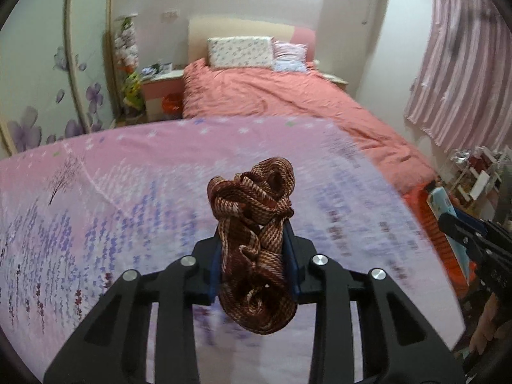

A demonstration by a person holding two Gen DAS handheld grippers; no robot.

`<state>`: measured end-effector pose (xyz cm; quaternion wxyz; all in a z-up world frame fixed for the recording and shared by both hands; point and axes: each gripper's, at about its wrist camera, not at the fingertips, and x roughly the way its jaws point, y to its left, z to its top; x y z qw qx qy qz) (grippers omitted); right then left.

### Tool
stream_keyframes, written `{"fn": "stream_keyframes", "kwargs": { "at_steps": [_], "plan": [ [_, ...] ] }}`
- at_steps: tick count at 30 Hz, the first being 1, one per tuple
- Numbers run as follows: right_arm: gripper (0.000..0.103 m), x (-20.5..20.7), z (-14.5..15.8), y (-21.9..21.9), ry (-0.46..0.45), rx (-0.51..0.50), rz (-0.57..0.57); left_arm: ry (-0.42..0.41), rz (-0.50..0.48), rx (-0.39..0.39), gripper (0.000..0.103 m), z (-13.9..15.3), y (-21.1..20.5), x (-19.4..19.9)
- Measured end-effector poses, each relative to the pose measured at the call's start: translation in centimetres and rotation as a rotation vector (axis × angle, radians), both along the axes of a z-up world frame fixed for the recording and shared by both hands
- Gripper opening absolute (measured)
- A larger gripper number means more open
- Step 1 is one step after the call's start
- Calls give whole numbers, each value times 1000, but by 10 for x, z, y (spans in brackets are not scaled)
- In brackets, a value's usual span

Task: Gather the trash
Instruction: 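Carry cloth and tube over the orange basket and open both grippers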

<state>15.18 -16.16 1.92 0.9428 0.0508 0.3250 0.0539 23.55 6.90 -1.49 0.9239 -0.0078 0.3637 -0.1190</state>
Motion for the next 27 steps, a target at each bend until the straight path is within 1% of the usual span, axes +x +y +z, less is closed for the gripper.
{"fn": "stream_keyframes", "kwargs": {
  "at_steps": [6, 9, 12, 17, 24, 26, 27],
  "plan": [
    [29, -23, 20, -42, -50, -1, -83, -56, -107, -19, 33, 37, -59, -27],
    [29, -31, 23, -65, -62, 2, -123, -69, -166, -30, 33, 47, -92, -38],
    [29, -36, 24, -88, -69, 7, -166, -69, -224, -47, 33, 52, -129, -45],
    [29, -37, 18, -125, -65, 22, -241, -33, -312, -79, 33, 45, -192, -47],
    [29, -26, 5, -171, -45, 68, -323, 19, -396, -116, 33, 26, -266, -36],
    [29, -18, -1, -182, -38, 72, -338, 35, -422, -122, 36, 17, -290, -30],
    [29, -14, -5, -187, -30, 79, -342, 42, -432, -118, 42, 13, -297, -28]
  ]
}}
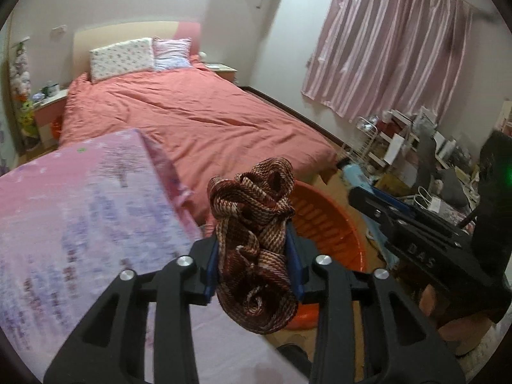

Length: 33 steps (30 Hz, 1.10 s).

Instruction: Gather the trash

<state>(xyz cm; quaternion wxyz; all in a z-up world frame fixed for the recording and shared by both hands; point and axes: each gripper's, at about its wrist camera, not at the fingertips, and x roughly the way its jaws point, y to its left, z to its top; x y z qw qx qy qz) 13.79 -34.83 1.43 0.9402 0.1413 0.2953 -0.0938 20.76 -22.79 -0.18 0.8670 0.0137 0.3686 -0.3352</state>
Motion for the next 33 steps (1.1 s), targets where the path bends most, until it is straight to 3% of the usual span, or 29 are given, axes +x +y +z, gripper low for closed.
{"fn": "stream_keyframes", "kwargs": {
  "at_steps": [2, 4, 5, 6, 10, 14, 16, 23, 26, 30, 33],
  "plan": [
    [30, 6, -11, -18, 26, 43, -17, 24, -8, 10, 48, -14, -17, 6],
    [46, 6, -19, -28, 37, 77, -36, 43, -11, 22, 61, -26, -21, 11],
    [57, 1, -22, -32, 33, 83, -46, 46, -4, 29, 63, -32, -23, 13],
    [60, -2, -23, -33, 27, 80, -53, 48, -2, 35, 64, -37, -24, 15],
    [73, -15, -25, -28, 22, 31, -72, 51, 15, 49, 71, -46, -15, 16],
    [99, -33, -13, -12, -5, -82, -111, 10, 31, 69, 84, -38, 10, 3],
    [101, -43, -8, -7, -27, -140, -147, -20, 61, 70, 97, -30, 31, -12],
    [101, -90, 16, 33, -67, -334, -269, -51, 194, 105, 99, -14, 105, -62],
    [101, -116, 20, 48, -115, -324, -251, -107, 286, 132, 99, -10, 141, -89],
    [101, -136, 20, 63, -134, -279, -217, -135, 363, 92, 99, -8, 179, -120],
    [101, -150, 18, 77, -155, -257, -217, -173, 448, 116, 99, -8, 198, -144]
  ]
}}
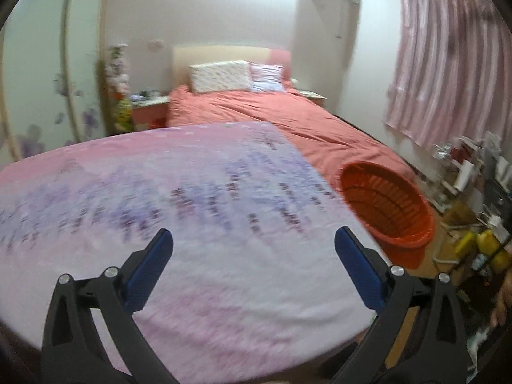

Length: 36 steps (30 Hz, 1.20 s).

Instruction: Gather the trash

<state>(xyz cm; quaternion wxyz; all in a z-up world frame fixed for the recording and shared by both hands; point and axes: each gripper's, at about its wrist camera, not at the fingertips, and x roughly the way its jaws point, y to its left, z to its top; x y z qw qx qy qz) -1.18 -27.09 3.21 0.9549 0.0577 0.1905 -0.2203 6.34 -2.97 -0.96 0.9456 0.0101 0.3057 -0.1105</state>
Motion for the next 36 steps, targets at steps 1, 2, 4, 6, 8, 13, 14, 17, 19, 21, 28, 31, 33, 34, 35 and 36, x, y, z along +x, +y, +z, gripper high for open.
{"fn": "stream_keyframes", "kwargs": {
  "at_steps": [1, 2, 4, 6, 8, 13, 14, 17, 19, 21, 28, 31, 33, 34, 35, 36],
  "plan": [
    [101, -4, -1, 7, -6, -9, 5, -8, 24, 11, 99, 0, 4, -6],
    [101, -7, -2, 14, -12, -29, -4, -16, 50, 21, 99, -1, 8, -13],
    [101, -11, -5, 27, -26, -65, -28, -26, 78, 31, 99, -2, 12, -24],
    [101, -15, -10, 41, -30, -88, -52, -36, 98, 45, 99, -5, 17, -35],
    [101, -15, -14, 50, -23, -86, -52, -50, 120, 54, 99, -7, 21, -45],
    [101, -11, -22, 60, 81, -3, -20, -98, 168, 80, 99, -4, 27, -68],
    [101, -11, -24, 58, 109, 26, -12, -101, 170, 77, 99, -4, 28, -72],
    [101, -11, -25, 57, 152, 95, -5, -97, 172, 59, 99, -1, 32, -78],
    [101, -14, -26, 58, 166, 116, -15, -93, 172, 54, 99, 0, 33, -80],
    [101, -17, -24, 60, 172, 124, -35, -97, 178, 56, 99, 3, 32, -82],
    [101, -25, -18, 69, 160, 111, -68, -121, 195, 72, 99, 12, 28, -89],
    [101, -25, -18, 69, 158, 112, -73, -128, 206, 80, 99, 14, 26, -91],
    [101, -25, -18, 69, 157, 113, -70, -133, 208, 78, 99, 16, 27, -92],
    [101, -25, -18, 69, 158, 114, -67, -134, 209, 77, 99, 17, 27, -92],
    [101, -25, -17, 70, 158, 112, -63, -139, 212, 76, 99, 19, 27, -92],
    [101, -24, -16, 71, 157, 110, -61, -142, 213, 75, 99, 20, 27, -93]
  ]
}}
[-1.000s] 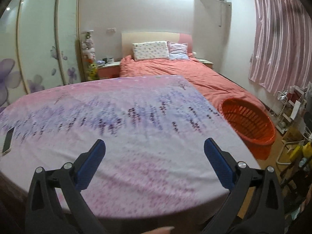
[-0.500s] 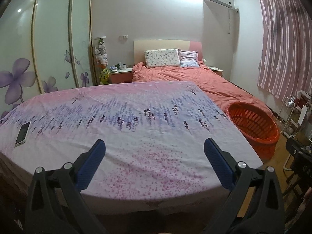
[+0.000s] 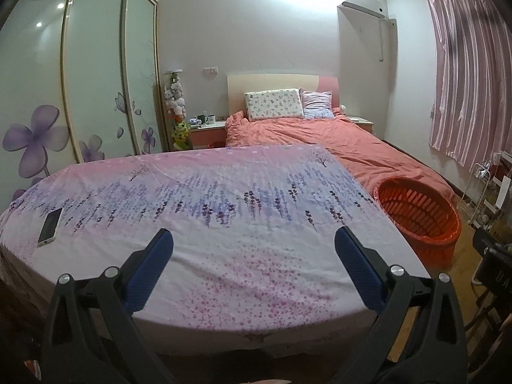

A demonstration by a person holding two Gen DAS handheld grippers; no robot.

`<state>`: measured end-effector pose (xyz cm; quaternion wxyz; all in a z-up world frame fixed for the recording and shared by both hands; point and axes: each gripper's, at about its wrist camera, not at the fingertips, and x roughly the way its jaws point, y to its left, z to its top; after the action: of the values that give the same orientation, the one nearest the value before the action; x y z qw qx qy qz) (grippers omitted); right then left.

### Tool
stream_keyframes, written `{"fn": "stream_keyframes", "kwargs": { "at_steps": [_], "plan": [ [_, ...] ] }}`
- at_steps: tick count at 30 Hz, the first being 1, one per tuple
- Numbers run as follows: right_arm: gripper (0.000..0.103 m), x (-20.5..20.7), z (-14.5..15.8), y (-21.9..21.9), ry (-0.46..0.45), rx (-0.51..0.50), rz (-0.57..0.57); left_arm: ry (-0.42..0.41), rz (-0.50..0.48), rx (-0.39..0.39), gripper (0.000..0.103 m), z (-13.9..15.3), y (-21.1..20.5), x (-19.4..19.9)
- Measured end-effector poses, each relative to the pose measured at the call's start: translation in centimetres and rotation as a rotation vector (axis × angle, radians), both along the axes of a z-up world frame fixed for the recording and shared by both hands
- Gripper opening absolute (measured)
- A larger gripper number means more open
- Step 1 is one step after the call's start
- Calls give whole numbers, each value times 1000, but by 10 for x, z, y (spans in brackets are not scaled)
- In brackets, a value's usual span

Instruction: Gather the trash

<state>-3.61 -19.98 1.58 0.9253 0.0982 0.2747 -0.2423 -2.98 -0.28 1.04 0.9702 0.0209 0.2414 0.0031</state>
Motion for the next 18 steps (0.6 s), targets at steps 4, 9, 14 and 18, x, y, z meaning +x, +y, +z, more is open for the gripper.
{"fn": "stream_keyframes", "kwargs": {
  "at_steps": [4, 9, 14, 18],
  "plan": [
    [101, 0, 4, 2, -8, -10, 8, -11, 1, -10, 99, 6, 0, -1],
    [101, -2, 6, 2, -19, -8, 7, -7, 1, -23, 99, 9, 1, -1],
    [101, -2, 6, 0, -23, 2, 9, -11, -10, -26, 99, 10, -1, -3],
    [101, -2, 5, 1, -18, 5, 16, -14, -20, -22, 99, 9, -3, -4]
  ]
}}
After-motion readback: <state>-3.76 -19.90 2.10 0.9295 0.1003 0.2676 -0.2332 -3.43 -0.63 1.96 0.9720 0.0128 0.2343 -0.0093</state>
